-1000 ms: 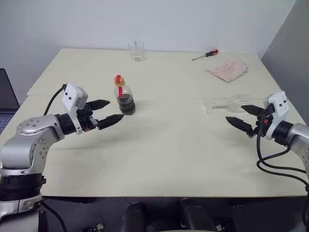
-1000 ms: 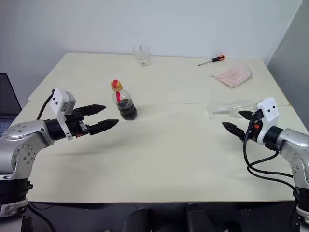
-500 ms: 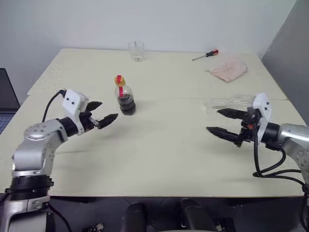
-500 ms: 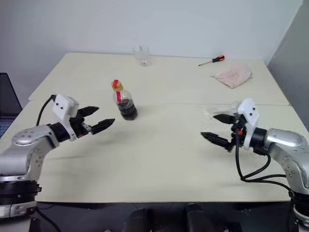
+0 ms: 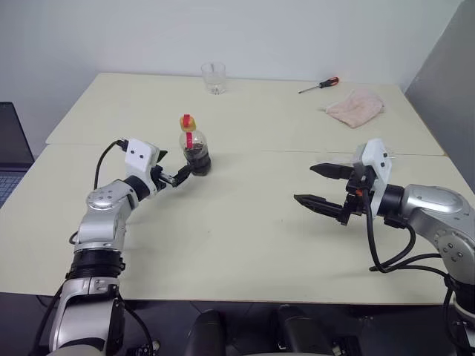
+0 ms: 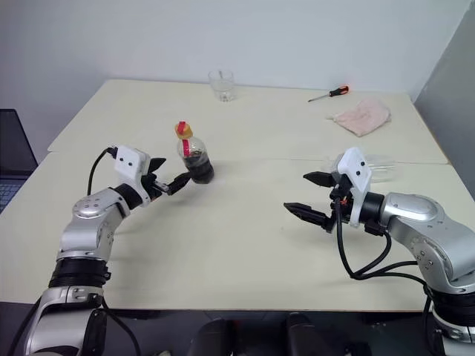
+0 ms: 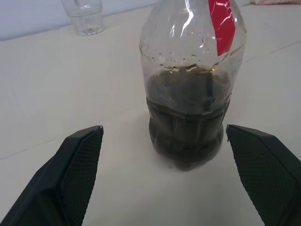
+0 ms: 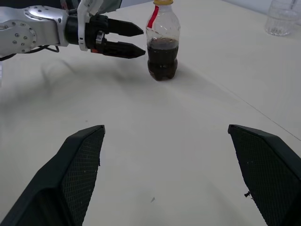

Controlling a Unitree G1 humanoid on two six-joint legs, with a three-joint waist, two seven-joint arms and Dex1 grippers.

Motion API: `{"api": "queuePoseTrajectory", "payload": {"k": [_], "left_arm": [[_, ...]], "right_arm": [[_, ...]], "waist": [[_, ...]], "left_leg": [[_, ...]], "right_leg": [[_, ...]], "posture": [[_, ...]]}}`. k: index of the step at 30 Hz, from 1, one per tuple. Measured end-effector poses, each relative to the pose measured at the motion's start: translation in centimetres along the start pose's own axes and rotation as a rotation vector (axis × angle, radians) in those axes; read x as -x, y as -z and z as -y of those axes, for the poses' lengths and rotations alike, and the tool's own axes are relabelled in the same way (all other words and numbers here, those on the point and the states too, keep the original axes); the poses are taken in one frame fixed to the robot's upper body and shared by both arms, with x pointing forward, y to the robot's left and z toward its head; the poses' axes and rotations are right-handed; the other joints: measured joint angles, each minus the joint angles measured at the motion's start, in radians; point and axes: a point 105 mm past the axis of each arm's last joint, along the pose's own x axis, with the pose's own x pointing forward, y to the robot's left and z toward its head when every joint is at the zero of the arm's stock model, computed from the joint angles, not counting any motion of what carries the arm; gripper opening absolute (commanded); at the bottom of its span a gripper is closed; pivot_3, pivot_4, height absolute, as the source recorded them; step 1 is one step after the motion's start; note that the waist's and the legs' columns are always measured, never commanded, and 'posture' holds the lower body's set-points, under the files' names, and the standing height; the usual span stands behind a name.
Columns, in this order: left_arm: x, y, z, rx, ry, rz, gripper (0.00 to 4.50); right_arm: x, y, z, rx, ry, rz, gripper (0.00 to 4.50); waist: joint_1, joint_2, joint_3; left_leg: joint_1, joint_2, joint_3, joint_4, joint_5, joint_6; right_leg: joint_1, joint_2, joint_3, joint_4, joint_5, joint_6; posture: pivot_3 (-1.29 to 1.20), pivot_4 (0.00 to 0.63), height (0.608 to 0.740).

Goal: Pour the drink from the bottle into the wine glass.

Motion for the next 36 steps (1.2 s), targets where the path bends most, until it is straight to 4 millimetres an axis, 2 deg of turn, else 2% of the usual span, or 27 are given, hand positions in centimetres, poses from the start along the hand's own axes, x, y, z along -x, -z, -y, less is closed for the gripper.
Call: {"api": "queuePoseTrajectory", "payload": {"k": [7, 14, 19, 27, 36], "left_arm": [[-1.4, -0.5, -0.4, -0.037, 0.003, 0.014, 4.45], [-2.4, 0.4, -0.2, -0.059, 0.024, 0.01, 4.45], [-3.4, 0.3, 0.2, -0.038, 0.042, 0.041, 4.45], [-4.8, -1.2, 0.8, 0.022, 0.053, 0.135, 4.45], [-5.6, -1.2, 1.0, 0.074, 0.024, 0.159, 4.45]], "right_arm": [[0.0, -0.2, -0.2, -0.003, -0.009, 0.006, 4.5], [0.0, -0.7, -0.3, 0.002, 0.001, 0.022, 4.5], [0.0, -0.8, -0.1, 0.004, 0.015, 0.023, 4.5], [0.4, -1.4, -0.1, 0.022, 0.043, 0.041, 4.5], [0.7, -1.4, -0.1, 0.008, 0.053, 0.035, 4.5]], "waist": [[0.0, 0.0, 0.0], [-0.001, 0.0, 0.0], [0.0, 0.0, 0.0], [0.0, 0.0, 0.0], [-0.001, 0.0, 0.0]], "left_leg": [[0.0, 0.0, 0.0, 0.0, 0.0, 0.0], [0.0, 0.0, 0.0, 0.0, 0.0, 0.0], [-0.001, 0.0, 0.0, 0.001, 0.0, 0.0], [-0.002, 0.0, -0.001, 0.001, 0.0, 0.0], [-0.002, 0.0, -0.001, 0.002, 0.0, 0.0]], "right_leg": [[0.0, 0.0, 0.0, 0.0, 0.0, 0.0], [0.0, 0.0, 0.0, 0.0, 0.0, 0.0], [0.0, 0.0, -0.001, 0.0, 0.0, 0.0], [0.0, 0.0, -0.001, 0.0, 0.0, 0.0], [0.0, 0.0, -0.001, 0.0, 0.0, 0.001]], "posture": [[0.0, 0.15, 0.74], [0.0, 0.15, 0.74], [0.0, 0.15, 0.74], [0.0, 0.15, 0.74], [0.0, 0.15, 0.74]]}}
